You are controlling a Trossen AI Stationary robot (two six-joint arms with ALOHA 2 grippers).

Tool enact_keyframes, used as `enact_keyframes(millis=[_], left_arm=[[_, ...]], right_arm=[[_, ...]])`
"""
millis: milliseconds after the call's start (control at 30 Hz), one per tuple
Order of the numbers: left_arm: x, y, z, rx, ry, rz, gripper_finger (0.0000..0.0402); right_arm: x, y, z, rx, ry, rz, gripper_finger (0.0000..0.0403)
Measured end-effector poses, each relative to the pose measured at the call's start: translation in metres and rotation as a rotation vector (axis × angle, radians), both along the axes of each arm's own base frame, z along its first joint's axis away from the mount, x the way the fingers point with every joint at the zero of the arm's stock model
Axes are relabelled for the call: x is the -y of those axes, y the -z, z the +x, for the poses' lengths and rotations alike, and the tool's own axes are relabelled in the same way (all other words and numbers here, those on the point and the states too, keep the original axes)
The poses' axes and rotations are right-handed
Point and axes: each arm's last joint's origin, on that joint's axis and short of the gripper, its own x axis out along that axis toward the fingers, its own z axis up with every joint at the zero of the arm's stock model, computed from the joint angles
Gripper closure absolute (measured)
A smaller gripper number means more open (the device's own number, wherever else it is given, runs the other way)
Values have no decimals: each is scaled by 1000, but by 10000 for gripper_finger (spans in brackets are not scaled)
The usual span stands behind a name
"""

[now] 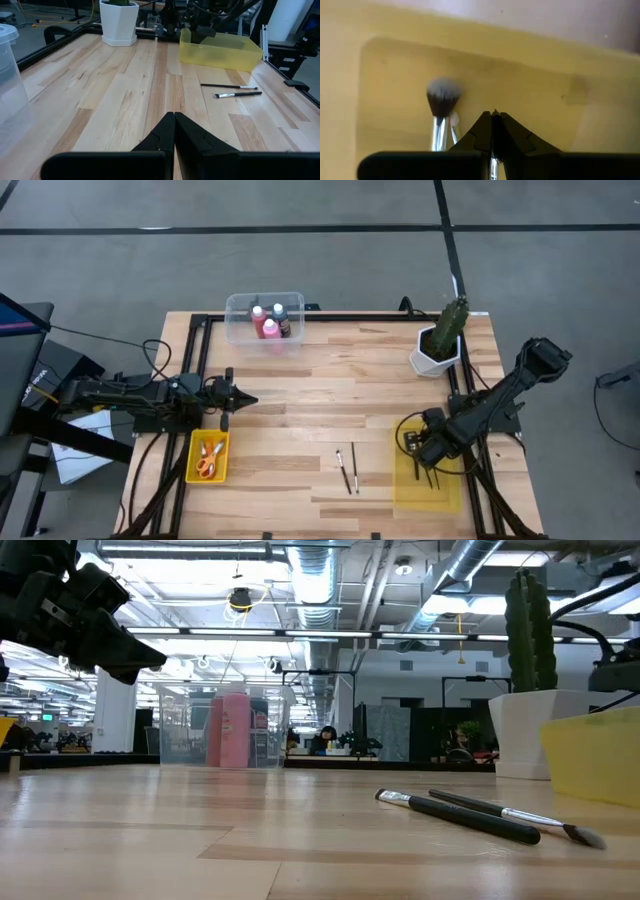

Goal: Pick & Place Paint Supplies
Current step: Put the brow brush into the yellow bin

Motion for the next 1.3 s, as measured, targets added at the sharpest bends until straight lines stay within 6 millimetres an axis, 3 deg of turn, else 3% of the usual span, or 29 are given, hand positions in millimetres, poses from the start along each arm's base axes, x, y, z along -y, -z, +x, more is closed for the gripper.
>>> enact_keyframes(millis=[467, 833, 1300], left_arm=[[0, 0, 0, 0, -2, 0, 401], [0, 0, 0, 0, -1, 0, 401], [0, 0, 0, 0, 2, -1, 401]], right_arm=[[16, 0, 11, -2, 120, -1, 389], [14, 0, 5, -30, 59, -46, 388], [18, 0, 12, 25, 106, -43, 388]])
